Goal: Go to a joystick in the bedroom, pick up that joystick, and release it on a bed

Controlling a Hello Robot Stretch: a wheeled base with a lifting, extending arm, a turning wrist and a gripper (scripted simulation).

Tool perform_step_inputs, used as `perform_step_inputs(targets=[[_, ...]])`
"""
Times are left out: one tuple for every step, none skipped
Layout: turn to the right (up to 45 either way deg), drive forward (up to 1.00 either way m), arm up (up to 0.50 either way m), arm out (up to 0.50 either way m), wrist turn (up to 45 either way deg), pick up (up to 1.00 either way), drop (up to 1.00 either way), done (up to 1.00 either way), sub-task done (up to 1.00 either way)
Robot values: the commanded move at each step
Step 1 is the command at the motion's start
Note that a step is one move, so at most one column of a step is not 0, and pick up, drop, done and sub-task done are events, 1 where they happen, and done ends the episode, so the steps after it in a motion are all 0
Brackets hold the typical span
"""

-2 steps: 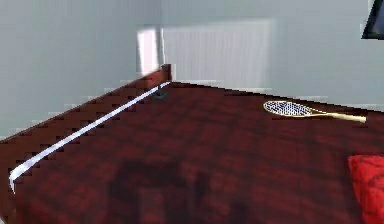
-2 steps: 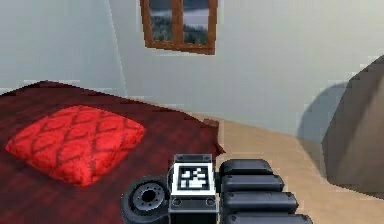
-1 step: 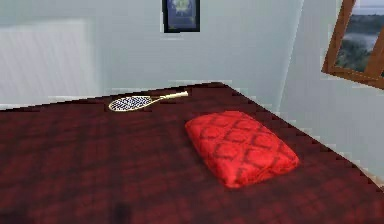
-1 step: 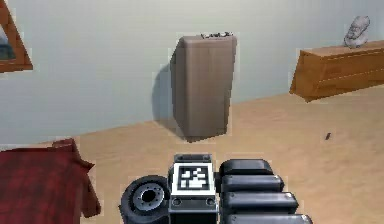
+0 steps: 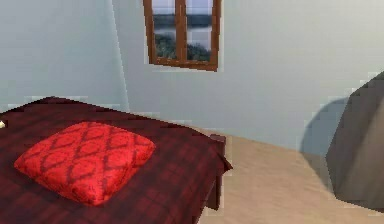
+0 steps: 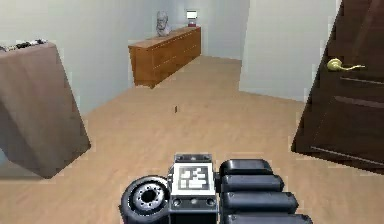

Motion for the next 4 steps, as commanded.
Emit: perform_step_inputs(targets=[[6.0,0.00,0.00,0.00,0.0,0.00,0.00,0.00,0.00],[-45.0,0.00,0.00,0.00,0.0,0.00,0.00,0.00,0.00],[-45.0,0.00,0.00,0.00,0.0,0.00,0.00,0.00,0.00],[-45.0,0.00,0.00,0.00,0.0,0.00,0.00,0.00,0.00]])
